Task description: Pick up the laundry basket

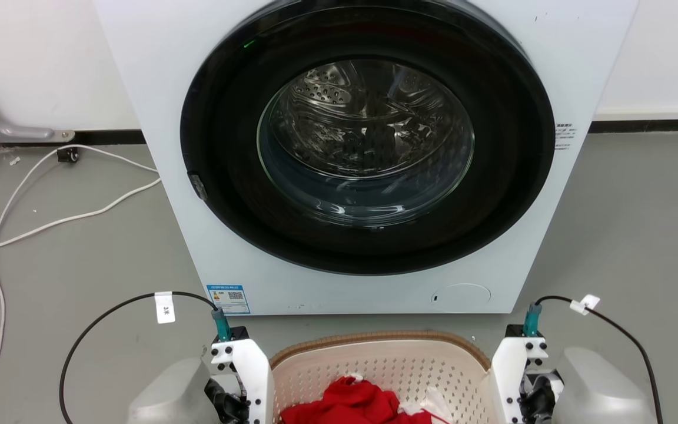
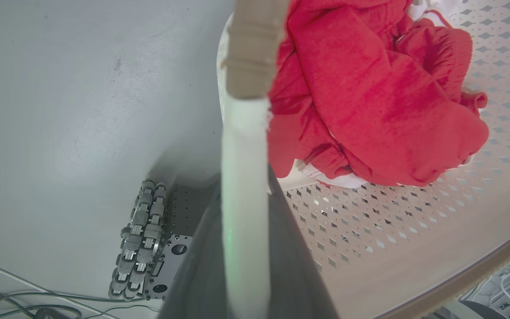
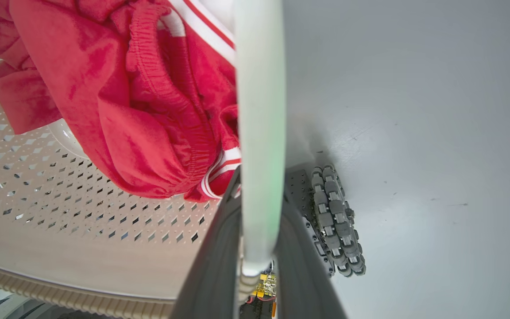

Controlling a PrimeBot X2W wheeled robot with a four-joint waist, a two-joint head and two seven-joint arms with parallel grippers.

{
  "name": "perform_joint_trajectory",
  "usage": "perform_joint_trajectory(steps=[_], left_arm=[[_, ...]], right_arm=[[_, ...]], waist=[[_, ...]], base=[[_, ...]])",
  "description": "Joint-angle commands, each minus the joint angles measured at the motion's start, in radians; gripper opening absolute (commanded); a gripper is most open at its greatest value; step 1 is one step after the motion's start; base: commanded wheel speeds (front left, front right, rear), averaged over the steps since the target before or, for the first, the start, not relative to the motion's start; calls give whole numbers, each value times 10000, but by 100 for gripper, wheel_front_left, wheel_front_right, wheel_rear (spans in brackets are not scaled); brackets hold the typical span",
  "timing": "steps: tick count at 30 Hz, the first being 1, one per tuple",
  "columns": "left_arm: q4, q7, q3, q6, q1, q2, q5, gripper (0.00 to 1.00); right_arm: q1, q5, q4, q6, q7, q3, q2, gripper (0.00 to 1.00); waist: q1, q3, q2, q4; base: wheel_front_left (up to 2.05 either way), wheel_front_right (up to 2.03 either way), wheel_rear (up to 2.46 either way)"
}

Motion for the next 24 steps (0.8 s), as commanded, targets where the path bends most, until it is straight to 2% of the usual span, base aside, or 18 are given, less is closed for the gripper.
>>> perform_joint_trajectory(steps=[1,24], left_arm=[[-96,-3,-22,-98,71,-248,-91,0],[-110,-176,-174,-100,-5,-184,-276,0]], right_arm=[[107,96,-60,26,-29,77,122,0],[61,616,-59,25,-166,543,140,0]], waist=[[2,-30,0,-3],[2,-35,0,-61]], base=[[0,0,0],[0,0,0]])
